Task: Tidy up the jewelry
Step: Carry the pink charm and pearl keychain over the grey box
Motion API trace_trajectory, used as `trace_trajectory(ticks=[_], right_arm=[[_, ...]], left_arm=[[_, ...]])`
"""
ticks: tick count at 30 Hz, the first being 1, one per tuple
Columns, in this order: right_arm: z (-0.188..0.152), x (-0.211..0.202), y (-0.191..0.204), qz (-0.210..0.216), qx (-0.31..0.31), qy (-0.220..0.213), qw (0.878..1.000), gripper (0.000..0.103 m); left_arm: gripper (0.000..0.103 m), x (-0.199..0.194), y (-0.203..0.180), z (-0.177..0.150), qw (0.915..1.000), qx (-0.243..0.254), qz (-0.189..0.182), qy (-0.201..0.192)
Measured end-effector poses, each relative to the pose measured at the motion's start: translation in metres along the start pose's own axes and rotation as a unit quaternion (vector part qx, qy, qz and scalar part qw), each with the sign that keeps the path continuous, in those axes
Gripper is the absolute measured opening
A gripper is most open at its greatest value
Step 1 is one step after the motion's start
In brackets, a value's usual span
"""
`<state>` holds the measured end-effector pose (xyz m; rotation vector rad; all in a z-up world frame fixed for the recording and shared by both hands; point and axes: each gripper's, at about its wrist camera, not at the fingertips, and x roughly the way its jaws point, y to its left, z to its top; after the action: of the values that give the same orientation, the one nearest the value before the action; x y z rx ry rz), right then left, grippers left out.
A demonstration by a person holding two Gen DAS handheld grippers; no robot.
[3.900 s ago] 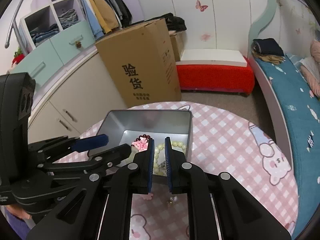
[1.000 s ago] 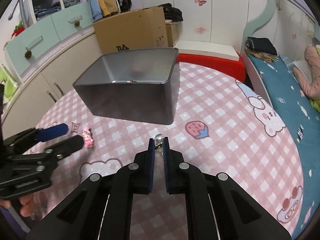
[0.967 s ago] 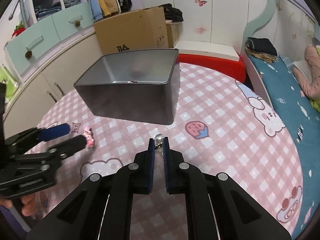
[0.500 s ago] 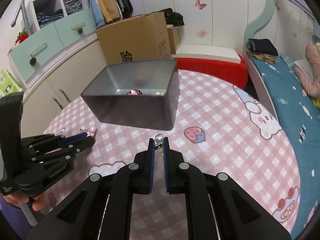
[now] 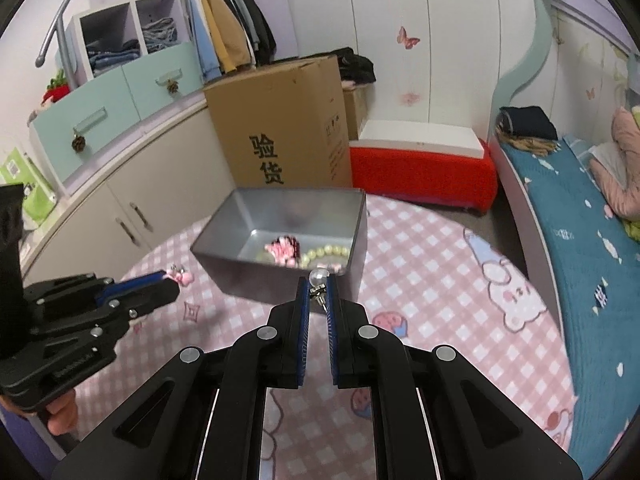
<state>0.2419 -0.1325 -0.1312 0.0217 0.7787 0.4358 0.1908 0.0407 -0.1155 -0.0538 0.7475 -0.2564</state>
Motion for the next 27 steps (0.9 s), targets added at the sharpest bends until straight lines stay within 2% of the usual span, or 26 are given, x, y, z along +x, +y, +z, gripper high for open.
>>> trace_trajectory(ticks=[5,16,27], right_arm=[[0.016,-0.002,0.002,0.002,-0.004,-0.013,1.000,0.009],[0.041,0.019,-0.004,0.018,0.010,-0.006,1.000,0.009],[0.042,0.045,-0.011,0.029,0.032,0.016,0.999,0.009]], left_arm=[[0.007,0.005,-0.007,0.026,0.9997,0.015,0.015,-0.014],[0.007,0.041,0.000,0.056,0.9997,0.003,0.021,0.008],[0.007,0.086,0.020,0.057,0.9973,-0.030,-0.005,0.067]])
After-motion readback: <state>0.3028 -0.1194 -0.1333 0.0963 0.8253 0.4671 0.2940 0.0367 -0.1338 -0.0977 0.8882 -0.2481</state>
